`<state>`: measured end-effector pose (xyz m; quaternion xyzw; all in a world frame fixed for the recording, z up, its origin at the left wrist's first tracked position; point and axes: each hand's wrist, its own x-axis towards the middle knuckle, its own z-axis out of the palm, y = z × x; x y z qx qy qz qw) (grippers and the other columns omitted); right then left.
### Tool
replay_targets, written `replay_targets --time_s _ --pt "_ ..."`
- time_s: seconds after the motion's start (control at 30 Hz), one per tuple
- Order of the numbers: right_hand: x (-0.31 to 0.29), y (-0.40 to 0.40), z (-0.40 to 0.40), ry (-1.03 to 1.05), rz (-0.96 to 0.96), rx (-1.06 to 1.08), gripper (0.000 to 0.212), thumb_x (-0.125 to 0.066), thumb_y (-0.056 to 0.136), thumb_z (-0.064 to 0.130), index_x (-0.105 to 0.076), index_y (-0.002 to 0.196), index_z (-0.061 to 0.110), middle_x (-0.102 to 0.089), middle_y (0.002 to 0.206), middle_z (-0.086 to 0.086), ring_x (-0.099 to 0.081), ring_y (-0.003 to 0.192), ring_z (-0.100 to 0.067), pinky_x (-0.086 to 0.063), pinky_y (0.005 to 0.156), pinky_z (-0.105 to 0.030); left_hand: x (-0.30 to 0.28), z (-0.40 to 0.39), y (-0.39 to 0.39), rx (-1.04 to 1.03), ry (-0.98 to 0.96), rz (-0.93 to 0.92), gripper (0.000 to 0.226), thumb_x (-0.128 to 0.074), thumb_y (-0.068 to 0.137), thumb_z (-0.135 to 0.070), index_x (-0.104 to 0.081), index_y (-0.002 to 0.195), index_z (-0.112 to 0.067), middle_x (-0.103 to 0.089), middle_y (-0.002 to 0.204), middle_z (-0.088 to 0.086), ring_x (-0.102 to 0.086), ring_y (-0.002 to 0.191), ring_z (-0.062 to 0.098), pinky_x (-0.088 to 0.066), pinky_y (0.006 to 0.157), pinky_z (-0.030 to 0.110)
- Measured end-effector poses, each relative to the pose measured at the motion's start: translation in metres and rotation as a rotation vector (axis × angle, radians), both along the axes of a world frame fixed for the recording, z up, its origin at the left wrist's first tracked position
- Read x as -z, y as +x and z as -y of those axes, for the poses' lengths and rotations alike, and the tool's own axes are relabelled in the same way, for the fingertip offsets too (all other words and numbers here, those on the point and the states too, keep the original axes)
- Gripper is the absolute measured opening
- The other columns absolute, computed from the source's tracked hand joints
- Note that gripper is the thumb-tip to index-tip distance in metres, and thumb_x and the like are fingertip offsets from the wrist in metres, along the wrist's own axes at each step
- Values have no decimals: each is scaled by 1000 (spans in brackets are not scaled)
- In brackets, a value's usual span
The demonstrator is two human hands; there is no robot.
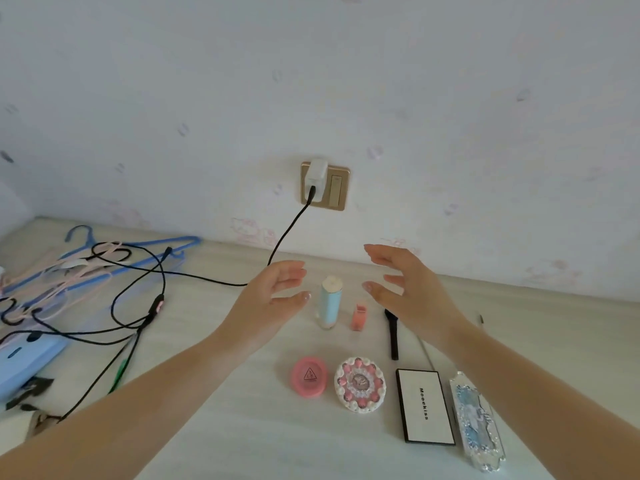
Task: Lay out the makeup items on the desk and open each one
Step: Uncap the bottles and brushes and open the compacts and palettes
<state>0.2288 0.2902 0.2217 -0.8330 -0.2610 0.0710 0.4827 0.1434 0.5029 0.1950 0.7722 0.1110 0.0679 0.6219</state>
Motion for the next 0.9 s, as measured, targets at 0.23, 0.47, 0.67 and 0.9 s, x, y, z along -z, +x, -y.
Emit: replay_targets --time_s 0.23,0.47,0.67,0.9 --pt "67 32 -9 -177 280 -126 55 -65 84 30 -40 126 54 -45 125 25 -39 117 14 -31 99 -11 67 -12 26 -41 20 156 43 -68 82 -7 -58 106 -41 -64 115 -12 -58 107 -5 -50 76 13" --pt "96 14 -3 -153 429 -91 61 -66 83 31 -37 135 41 -45 130 19 -40 117 9 -28 95 -5 103 -8 15 -85 39 343 43 -69 82 -11 -56 105 -45 -65 113 -14 -59 105 -5 -46 87 18" --pt "90 -32 7 -130 363 4 68 -69 81 31 -34 139 34 -47 135 7 -43 123 -2 -30 97 -20 102 13 -17 -45 119 326 51 -72 79 -16 -49 121 -34 -58 119 -12 -54 112 1 -41 83 13" --pt "86 -34 -6 -199 345 74 72 -68 81 37 -29 141 35 -45 137 5 -44 125 -11 -35 98 -26 102 16 -11 -36 170 273 67 -73 78 -21 -39 135 -29 -48 133 -8 -46 122 5 -38 97 26"
